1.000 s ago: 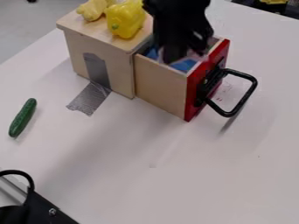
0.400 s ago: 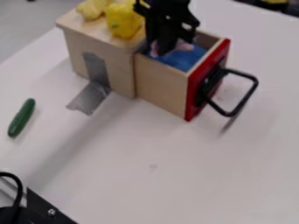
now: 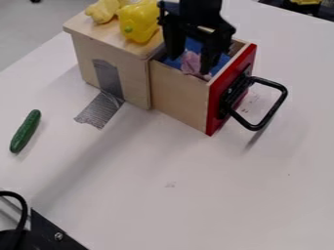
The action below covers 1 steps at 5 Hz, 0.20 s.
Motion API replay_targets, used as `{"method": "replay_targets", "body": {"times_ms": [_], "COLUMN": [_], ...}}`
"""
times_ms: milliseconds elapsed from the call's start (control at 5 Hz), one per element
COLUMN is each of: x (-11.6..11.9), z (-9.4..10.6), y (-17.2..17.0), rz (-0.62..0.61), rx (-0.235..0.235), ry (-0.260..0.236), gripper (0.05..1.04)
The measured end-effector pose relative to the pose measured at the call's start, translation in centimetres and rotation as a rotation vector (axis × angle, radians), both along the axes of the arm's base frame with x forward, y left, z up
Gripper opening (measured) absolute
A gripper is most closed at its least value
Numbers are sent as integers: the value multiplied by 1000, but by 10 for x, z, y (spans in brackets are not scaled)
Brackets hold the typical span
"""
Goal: Put the pink toy inside the drawer
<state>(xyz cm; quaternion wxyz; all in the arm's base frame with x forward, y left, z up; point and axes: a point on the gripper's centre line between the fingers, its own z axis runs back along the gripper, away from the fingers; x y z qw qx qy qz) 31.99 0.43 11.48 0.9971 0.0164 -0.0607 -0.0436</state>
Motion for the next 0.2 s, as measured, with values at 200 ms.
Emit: {"method": "replay_targets", "body": {"times_ms": [200], "x": [-10], "z": [27], "y": [-2], "rz": [-1], "rx": [4], "ry": [-34], "gripper": [997]}}
